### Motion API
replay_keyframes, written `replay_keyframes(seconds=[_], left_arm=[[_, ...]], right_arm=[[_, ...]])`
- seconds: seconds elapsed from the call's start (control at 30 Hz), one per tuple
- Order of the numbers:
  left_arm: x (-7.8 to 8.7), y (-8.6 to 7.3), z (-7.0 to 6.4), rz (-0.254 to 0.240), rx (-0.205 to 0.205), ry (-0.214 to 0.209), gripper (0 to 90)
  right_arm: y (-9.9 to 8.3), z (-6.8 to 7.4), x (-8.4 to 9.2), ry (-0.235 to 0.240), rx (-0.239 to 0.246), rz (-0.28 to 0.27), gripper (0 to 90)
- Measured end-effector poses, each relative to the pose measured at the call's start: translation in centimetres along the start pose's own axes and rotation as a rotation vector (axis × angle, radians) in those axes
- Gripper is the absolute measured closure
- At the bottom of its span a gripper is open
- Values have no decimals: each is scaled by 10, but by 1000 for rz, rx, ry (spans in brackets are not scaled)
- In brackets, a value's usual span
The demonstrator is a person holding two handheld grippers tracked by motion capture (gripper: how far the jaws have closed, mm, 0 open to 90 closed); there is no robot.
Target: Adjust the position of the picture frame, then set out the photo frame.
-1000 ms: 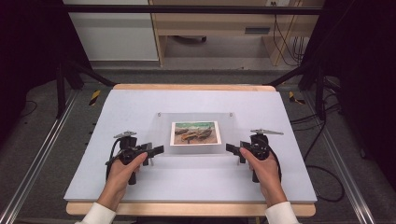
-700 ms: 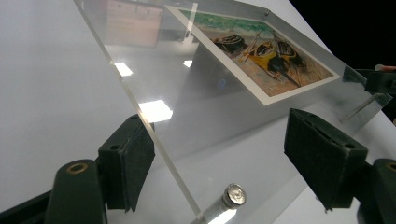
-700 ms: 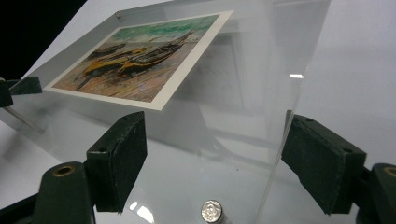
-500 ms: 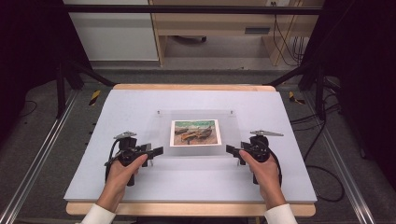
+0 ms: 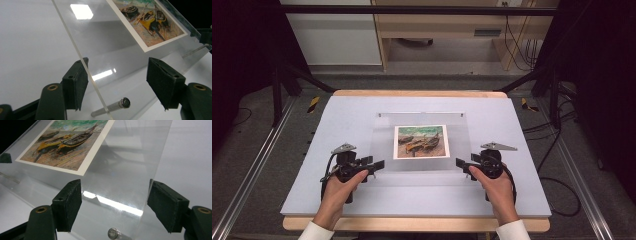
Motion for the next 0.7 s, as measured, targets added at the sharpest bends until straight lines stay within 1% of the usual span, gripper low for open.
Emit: replay_keyframes(seconds=[0.1, 0.13, 0.23, 0.27, 0.3, 0.33, 0.47, 0.57, 0.6, 0.7], left_arm=[[1, -1, -1, 3, -9, 7, 332], [2, -1, -2, 4, -17, 13, 333], [3, -2, -3, 3, -19, 11, 345], [5, -3, -3, 7, -26, 11, 355], [5, -4, -4, 4, -24, 13, 355], [6, -4, -4, 9, -32, 16, 358], [8, -6, -6, 7, -46, 27, 365], [9, -7, -7, 8, -50, 27, 376], [10, -8, -7, 5, -51, 29, 381], [10, -9, -8, 4, -52, 33, 389]], right_arm=[[-1, 1, 2, -8, 11, -2, 285], [-2, 2, 3, -15, 27, -6, 292], [-3, 2, 5, -18, 30, -12, 301], [-3, 3, 6, -25, 40, -16, 304], [-3, 3, 6, -25, 40, -16, 304], [-4, 4, 6, -29, 37, -14, 305], [-7, 6, 10, -45, 55, -22, 327], [-8, 7, 11, -45, 49, -23, 337], [-8, 6, 12, -51, 61, -28, 343], [-9, 7, 13, -55, 56, -27, 346]])
Point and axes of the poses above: each handheld gripper's, and its own axes: x roughly backward along the jaws, y roughly out of its top, z roughly to its left, the point moved 8 cm from there along -x, roughly forward along the jaws, and after that the axes turned 9 degrees about z, right-handed, at the moved point
